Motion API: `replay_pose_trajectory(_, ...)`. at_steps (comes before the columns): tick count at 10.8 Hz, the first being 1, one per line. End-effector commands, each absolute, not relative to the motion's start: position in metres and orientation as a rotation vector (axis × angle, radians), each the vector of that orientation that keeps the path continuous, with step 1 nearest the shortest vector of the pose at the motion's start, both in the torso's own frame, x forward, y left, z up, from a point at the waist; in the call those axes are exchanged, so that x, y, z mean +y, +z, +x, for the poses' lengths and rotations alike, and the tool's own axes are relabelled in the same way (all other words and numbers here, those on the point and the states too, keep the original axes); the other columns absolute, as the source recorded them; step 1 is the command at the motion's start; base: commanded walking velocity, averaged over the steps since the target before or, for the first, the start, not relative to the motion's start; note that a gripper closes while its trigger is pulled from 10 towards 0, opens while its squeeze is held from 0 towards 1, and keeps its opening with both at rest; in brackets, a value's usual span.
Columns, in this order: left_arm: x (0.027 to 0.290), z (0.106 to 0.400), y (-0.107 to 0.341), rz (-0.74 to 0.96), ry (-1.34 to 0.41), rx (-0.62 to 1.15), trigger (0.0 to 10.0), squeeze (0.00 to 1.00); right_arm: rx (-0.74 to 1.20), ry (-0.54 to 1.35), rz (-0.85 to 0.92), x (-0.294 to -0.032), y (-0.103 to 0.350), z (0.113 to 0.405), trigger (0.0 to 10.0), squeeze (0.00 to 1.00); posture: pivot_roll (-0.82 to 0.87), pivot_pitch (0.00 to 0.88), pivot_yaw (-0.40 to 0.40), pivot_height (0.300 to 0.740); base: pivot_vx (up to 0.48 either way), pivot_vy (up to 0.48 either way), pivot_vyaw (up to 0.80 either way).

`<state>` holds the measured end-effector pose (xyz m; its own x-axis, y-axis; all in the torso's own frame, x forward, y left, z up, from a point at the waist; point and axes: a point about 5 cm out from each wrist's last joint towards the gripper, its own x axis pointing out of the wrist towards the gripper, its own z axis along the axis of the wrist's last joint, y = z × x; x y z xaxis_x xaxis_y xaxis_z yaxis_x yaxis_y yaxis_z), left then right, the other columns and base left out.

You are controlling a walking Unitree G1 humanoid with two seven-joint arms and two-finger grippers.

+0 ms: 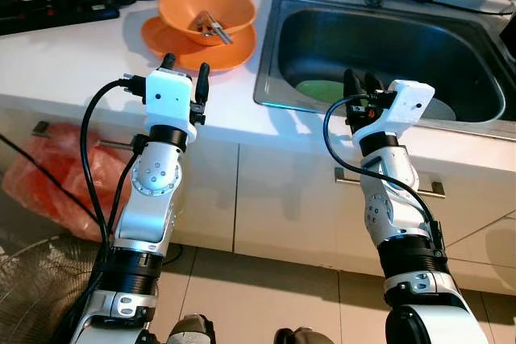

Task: Kitchen organization

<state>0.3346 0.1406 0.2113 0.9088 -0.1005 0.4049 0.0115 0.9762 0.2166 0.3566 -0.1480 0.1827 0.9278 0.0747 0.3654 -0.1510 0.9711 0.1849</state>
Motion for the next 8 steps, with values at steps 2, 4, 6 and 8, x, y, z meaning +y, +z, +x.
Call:
replay_pose_trajectory(2,0.1382,0.3332,0.2115,0.216,-0.067,-0.430,10.0,0.00,-0.368,0.120,0.218,-0.1482,0.1846,0.3575,10.0,0.00,0.10,0.122,-0.060,0.740,0.000,0.000,-0.80)
replay_pose_trajectory(4,0.1384,0.3334,0.2116,0.215,-0.066,-0.431,10.0,0.00,-0.394,0.121,0.209,-0.1476,0.1872,0.3562,10.0,0.00,0.10,0.121,-0.060,0.740,0.000,0.000,-0.21)
replay_pose_trajectory(6,0.1381,0.3331,0.2119,0.215,-0.066,-0.432,10.0,0.00,-0.395,0.122,0.211,-0.1476,0.1872,0.3561,10.0,0.00,0.10,0.121,-0.060,0.740,0.000,0.000,0.00)
replay_pose_trajectory(8,0.1378,0.3326,0.2126,0.213,-0.064,-0.437,10.0,0.00,-0.394,0.126,0.202,-0.1472,0.1868,0.3558,10.0,0.00,0.10,0.121,-0.060,0.740,0.000,0.000,0.00)
